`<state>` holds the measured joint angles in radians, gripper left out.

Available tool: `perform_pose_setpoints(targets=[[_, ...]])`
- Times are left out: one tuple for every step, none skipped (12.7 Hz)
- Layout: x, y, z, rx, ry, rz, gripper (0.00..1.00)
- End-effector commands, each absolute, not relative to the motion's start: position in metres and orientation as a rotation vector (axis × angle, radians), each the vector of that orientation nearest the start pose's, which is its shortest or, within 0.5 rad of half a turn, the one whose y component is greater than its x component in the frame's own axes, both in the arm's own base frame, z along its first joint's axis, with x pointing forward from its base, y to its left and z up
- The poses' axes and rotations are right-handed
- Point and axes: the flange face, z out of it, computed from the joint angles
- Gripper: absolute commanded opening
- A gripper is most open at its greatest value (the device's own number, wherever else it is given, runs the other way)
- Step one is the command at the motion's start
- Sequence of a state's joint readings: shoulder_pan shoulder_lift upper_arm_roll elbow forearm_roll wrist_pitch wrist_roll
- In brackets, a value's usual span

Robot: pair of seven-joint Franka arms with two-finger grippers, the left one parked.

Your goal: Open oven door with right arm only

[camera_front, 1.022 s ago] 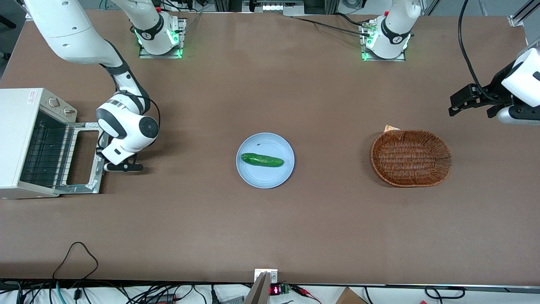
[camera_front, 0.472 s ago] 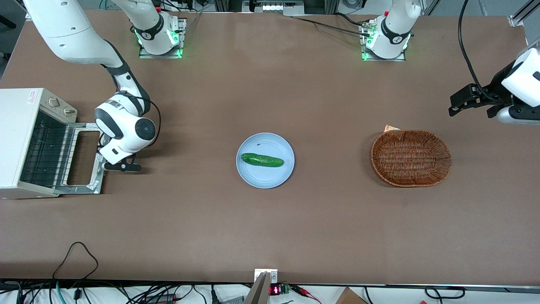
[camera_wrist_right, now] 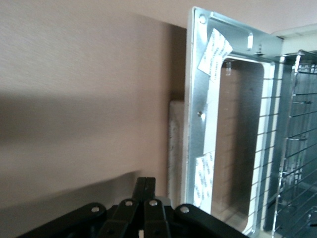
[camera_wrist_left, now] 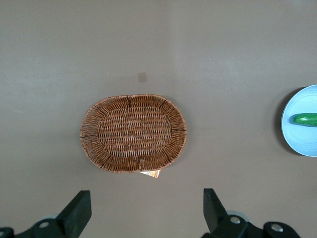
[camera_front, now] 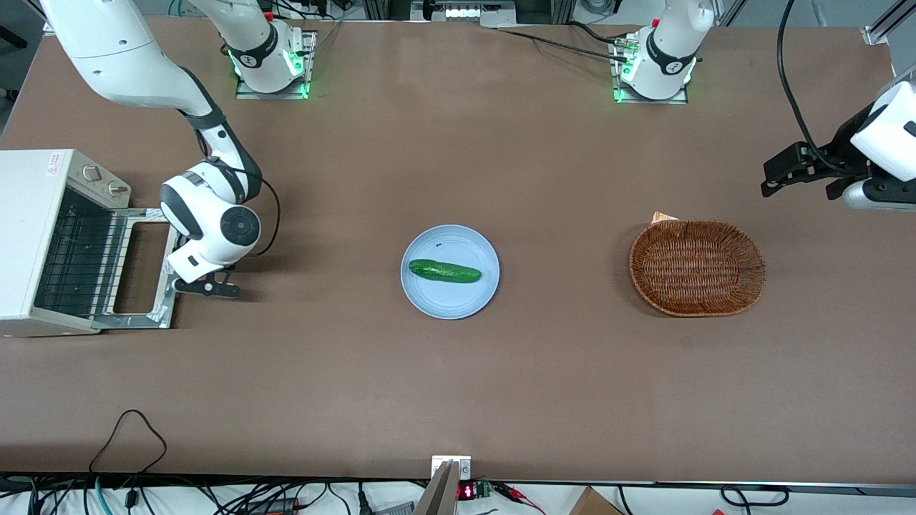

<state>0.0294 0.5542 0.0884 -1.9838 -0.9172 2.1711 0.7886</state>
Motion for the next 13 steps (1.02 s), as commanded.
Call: perform_pose_setpoints(targets=[[0.590,0.043,0.214,2.553,-0.028,-0.128,0.02],[0.601,0.042,0.236,2.598,-0.042,-0.207,0.08],[0.610,0.041,0.256,2.634,-0.045,-0.293,0.29],[0.617,0.041,0.276,2.672,-0.039,-0.364,0.55],[0.624,0.040,0.294,2.705,-0.045,-0.412,0.77],[0.629,0.043,0.310,2.738,-0.078,-0.443,0.99],[0.631,0.043,0.323,2.758,-0.111,-0.468,0.99],[0.632,0.048,0.335,2.787,-0.141,-0.499,0.99],[0.635,0.051,0.353,2.829,-0.185,-0.522,0.99],[0.636,0.055,0.368,2.872,-0.211,-0.535,0.99],[0.634,0.054,0.386,2.920,-0.243,-0.534,0.99],[0.632,0.057,0.406,2.970,-0.256,-0.510,0.99],[0.627,0.058,0.426,2.996,-0.263,-0.486,0.99]])
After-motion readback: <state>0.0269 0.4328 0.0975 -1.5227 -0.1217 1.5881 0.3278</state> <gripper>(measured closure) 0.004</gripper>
